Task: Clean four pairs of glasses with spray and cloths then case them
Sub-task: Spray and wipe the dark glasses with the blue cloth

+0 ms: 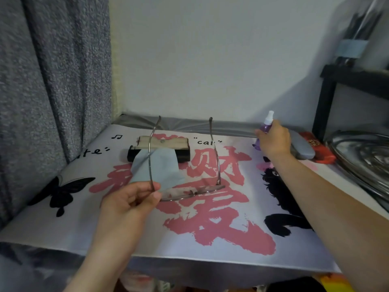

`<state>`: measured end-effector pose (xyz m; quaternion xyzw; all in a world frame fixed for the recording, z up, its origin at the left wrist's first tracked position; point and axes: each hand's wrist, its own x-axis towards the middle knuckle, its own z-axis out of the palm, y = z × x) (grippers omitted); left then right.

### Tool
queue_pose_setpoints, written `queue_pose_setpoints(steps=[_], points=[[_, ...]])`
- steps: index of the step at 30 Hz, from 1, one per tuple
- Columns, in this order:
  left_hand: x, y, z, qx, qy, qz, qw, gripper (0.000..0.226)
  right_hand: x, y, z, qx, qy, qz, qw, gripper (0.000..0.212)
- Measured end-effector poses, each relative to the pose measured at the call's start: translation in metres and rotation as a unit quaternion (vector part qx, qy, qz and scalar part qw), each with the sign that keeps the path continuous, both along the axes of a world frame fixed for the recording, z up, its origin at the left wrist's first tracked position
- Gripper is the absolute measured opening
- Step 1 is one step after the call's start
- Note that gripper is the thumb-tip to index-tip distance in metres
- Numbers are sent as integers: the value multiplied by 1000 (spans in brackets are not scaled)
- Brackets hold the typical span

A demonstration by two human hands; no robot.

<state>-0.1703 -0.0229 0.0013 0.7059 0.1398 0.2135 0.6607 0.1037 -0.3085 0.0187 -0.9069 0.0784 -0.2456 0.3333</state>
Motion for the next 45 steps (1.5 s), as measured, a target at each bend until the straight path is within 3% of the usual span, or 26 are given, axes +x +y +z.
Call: queue_pose_setpoints(steps=[3, 5, 8, 9, 11, 13, 16, 21, 24, 27, 29, 31, 33, 37, 39, 41, 45], points=[[-3, 2, -3, -9, -12, -2, 1000, 16, -27, 9, 3, -47, -76, -25, 996, 50], [-7, 8, -2, -22, -23, 0, 999, 17, -61, 28, 10, -3, -130, 53, 990, 36], [-9, 17, 0, -26, -48, 10, 998, 19, -127, 51, 31, 185, 26, 260, 947, 37], [-11, 21, -1, -22, -59, 15, 998, 20, -149, 57, 34, 174, 74, 326, 926, 34], [-16, 30, -2, -9, -81, 18, 996, 21, -179, 68, 33, 92, 83, 412, 903, 19], [-20, 37, -4, 2, -97, 19, 995, 21, -196, 77, 28, 73, 35, 433, 898, 9], [-28, 44, -7, 17, -139, 43, 989, 19, -206, 85, 27, 114, 25, 442, 889, 12], [-41, 62, -13, 169, -213, 127, 954, 9, -221, 95, 27, 71, 11, 484, 872, 12], [-41, 74, -19, 164, -220, 147, 950, 13, -224, 107, 24, 25, 73, 511, 856, 21], [-40, 83, -26, 161, -212, 145, 953, 16, -214, 116, 30, 21, 198, 515, 834, 27], [-40, 86, -28, 161, -219, 137, 953, 18, -195, 123, 24, 64, 217, 456, 861, 20], [-40, 86, -29, 168, -230, 128, 950, 19, -170, 133, 11, 36, 170, 348, 921, 9], [-40, 85, -29, 174, -241, 118, 947, 22, -154, 145, -1, -1, 154, 280, 948, 9], [-40, 85, -28, 152, -263, 106, 947, 33, -150, 163, -19, -61, 128, 301, 943, 8], [-40, 83, -29, 147, -260, 100, 949, 28, -149, 167, -22, -71, 109, 312, 941, 3], [-40, 79, -28, 152, -260, 88, 949, 23, -151, 167, -22, -96, 90, 309, 942, 11], [-44, 67, -29, 155, -275, 60, 947, 22, -163, 159, 2, -46, 45, 324, 944, 20]])
